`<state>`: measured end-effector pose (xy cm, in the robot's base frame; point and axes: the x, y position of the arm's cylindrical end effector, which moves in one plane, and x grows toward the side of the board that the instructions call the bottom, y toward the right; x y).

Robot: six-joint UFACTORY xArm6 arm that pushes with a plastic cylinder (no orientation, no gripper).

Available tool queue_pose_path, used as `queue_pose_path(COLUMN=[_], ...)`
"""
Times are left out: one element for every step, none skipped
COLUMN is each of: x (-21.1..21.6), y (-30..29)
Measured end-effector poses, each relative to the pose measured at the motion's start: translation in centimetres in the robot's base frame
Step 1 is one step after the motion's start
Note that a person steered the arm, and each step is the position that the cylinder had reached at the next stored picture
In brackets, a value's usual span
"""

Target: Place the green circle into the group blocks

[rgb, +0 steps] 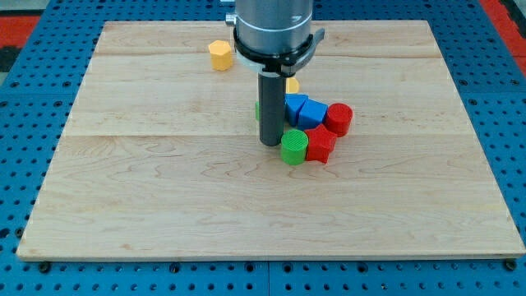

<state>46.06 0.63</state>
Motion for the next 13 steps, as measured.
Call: queue_pose_path(x=[5.2,5.4,7.6,8.6,6.2,4.0,3.0,2.2,1.8,1.6,1.5,1.5,0.4], y=[2.1,4.8,6.8,10.4,13.2,12.2,9.7,9.0,9.4,8.0,6.0,5.5,5.5])
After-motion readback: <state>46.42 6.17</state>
